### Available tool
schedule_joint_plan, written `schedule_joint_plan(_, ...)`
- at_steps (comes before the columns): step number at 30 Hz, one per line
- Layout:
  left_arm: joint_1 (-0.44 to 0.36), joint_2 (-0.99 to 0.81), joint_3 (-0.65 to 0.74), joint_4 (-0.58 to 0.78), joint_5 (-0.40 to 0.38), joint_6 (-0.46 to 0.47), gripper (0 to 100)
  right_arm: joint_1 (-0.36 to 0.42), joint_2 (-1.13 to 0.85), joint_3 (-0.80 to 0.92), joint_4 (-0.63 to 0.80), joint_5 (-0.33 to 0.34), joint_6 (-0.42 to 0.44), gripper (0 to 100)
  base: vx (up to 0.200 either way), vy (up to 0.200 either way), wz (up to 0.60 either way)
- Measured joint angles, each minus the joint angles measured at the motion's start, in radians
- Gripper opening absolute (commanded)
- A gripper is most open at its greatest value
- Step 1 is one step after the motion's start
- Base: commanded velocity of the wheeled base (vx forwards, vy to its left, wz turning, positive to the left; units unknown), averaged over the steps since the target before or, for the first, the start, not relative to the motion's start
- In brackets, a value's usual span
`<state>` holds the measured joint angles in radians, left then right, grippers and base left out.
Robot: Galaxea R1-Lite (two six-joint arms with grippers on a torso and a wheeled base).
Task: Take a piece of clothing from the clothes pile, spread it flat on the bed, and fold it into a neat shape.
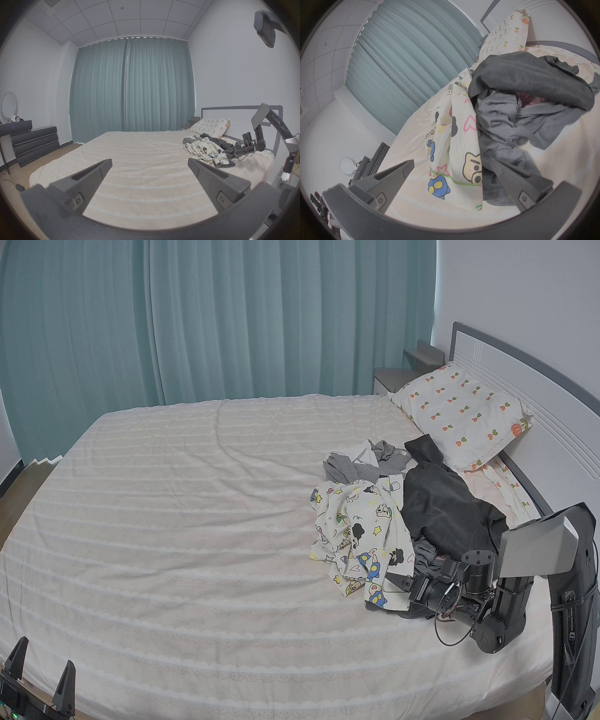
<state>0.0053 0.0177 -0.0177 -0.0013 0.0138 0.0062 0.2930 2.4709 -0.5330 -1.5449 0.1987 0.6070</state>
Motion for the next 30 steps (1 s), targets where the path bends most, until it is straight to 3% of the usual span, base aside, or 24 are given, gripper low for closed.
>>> schedule_joint_plan(18,0.0,0.0,0.0,0.0,0.001,0.0,100,0.1,-0.025,0.004,-0.008,-0.013,-0.001,100,0.0,0.0,0.0)
schedule_joint_plan(30,0.0,0.0,0.0,0.0,0.0,0.0,100,0.127,-0.076,0.004,-0.008,-0.014,-0.001,100,0.0,0.0,0.0)
